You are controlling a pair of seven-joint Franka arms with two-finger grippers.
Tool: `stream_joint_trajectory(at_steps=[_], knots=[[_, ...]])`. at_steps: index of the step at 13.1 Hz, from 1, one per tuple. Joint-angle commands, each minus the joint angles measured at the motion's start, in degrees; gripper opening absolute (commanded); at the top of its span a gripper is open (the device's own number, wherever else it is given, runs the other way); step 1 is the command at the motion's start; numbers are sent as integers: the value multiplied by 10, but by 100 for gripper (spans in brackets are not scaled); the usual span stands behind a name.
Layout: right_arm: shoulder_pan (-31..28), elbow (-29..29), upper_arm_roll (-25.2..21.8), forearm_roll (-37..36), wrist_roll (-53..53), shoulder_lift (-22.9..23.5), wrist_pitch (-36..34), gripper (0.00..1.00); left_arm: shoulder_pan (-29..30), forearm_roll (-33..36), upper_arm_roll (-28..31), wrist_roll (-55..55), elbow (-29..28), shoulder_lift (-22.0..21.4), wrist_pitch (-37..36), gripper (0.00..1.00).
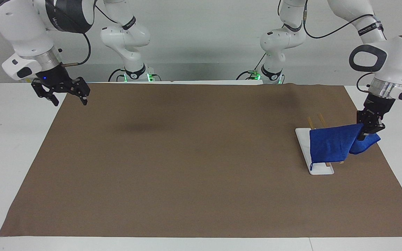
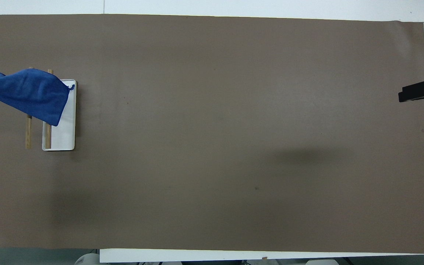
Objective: Right arm passes towel to left arm to hang
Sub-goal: 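Drape the towel over the wooden sticks and open the left gripper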
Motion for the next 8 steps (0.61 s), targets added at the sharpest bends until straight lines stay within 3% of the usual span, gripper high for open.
stream_joint_trajectory(at_steps=[1,4,5,6,7,8], knots=[[2,5,0,-7,-8,-2,-10,100,15,6,-3,9,-55,-40,-7,3],[3,4,0,-7,-8,-3,-10,100,23,6,-3,10,-60,-39,-9,6],[2,4,0,-7,-8,-3,-10,100,25,5,-3,8,-56,-38,-13,22],[2,4,0,-7,-8,-3,-10,100,36,5,-3,6,-55,-37,-25,82],[2,4,0,-7,-8,-3,-10,100,39,5,-3,5,-47,-37,-30,100],[2,4,0,-7,-8,-3,-10,100,40,5,-3,6,-35,-34,-31,100]])
